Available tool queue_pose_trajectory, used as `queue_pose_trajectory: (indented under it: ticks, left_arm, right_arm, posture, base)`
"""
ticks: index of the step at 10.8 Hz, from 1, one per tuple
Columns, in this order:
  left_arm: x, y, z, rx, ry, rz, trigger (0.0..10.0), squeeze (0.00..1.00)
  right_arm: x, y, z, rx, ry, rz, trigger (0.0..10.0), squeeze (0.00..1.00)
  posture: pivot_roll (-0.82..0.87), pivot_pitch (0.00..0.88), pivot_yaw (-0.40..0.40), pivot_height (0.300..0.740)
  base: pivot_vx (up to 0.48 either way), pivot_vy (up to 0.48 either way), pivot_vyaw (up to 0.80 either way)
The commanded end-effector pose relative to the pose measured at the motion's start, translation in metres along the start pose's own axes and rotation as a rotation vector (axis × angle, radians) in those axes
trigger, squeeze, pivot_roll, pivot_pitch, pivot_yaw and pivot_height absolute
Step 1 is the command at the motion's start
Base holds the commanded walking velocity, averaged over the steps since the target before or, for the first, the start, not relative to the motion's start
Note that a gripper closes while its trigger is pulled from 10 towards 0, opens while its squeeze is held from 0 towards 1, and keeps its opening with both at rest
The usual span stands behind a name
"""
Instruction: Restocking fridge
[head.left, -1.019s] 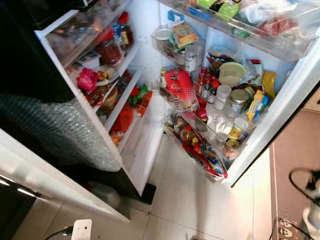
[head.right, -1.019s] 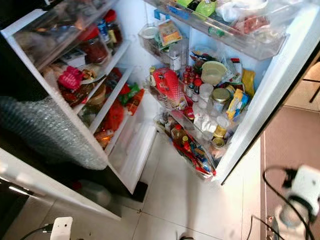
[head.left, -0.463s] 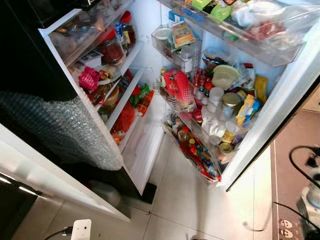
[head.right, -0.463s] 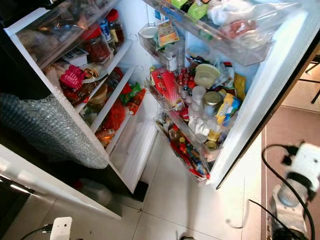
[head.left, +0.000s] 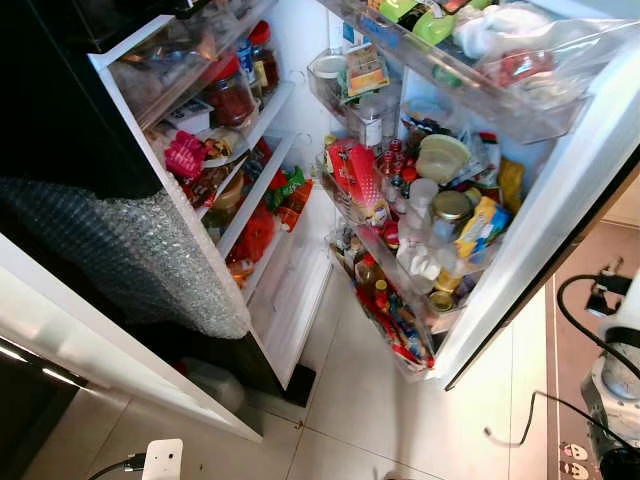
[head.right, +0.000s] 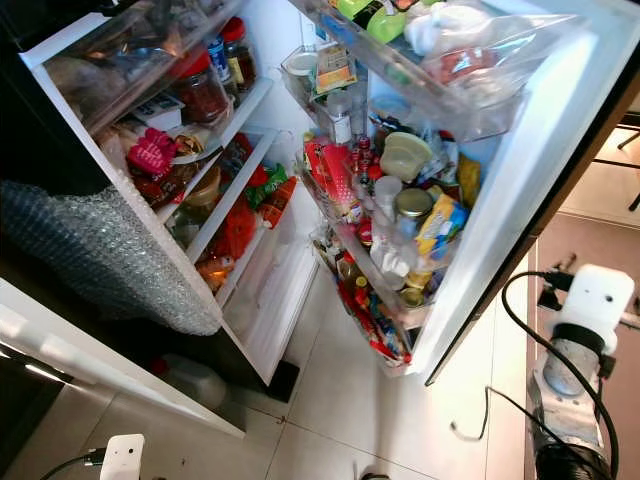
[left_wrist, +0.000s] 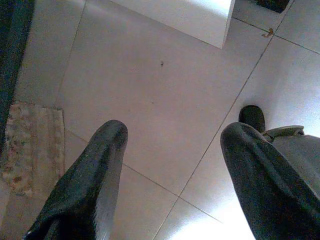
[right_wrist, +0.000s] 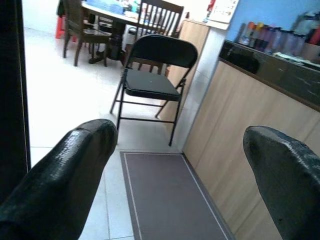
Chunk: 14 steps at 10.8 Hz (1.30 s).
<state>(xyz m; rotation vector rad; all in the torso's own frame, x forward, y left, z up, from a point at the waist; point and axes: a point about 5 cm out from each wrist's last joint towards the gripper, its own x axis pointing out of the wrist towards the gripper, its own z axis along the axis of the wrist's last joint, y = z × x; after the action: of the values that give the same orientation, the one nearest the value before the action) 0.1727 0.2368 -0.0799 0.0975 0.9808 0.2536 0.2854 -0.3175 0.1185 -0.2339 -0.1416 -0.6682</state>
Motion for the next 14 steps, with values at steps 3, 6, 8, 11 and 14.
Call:
queue_pose_trajectory:
  ticks: [3,6,8,11,14]
  left_arm:
    - [-0.001,0.006,-0.009,0.010,0.027,0.010,10.0,0.00]
    - [-0.001,0.006,-0.010,0.019,0.029,0.006,10.0,0.00]
    - [-0.001,0.006,-0.010,0.024,0.029,0.003,10.0,0.00]
    - [-0.001,0.005,-0.009,0.023,0.027,0.004,10.0,0.00]
    - [-0.001,0.004,-0.008,0.018,0.027,0.004,10.0,0.00]
  right_arm:
    - [-0.002,0.006,0.004,0.012,-0.008,0.030,10.0,0.00]
    - [-0.010,0.042,0.014,0.103,-0.037,0.301,10.0,0.00]
    - [-0.025,0.071,0.022,0.156,-0.058,0.504,10.0,0.00]
    - [-0.055,0.114,0.033,0.205,-0.071,0.850,10.0,0.00]
    - [-0.085,0.137,0.035,0.231,-0.036,1.102,10.0,0.00]
  posture:
    - [-0.13,0.101,0.087,0.740]
    - [-0.13,0.092,0.085,0.740]
    - [-0.13,0.099,0.083,0.740]
    - [-0.13,0.113,0.079,0.740]
    - [-0.12,0.121,0.076,0.740]
  base:
    - [0.000,0.000,0.00]
    - [0.000,0.000,0.00]
    - [0.000,0.000,0.00]
    - [0.000,0.000,0.00]
    - [0.000,0.000,0.00]
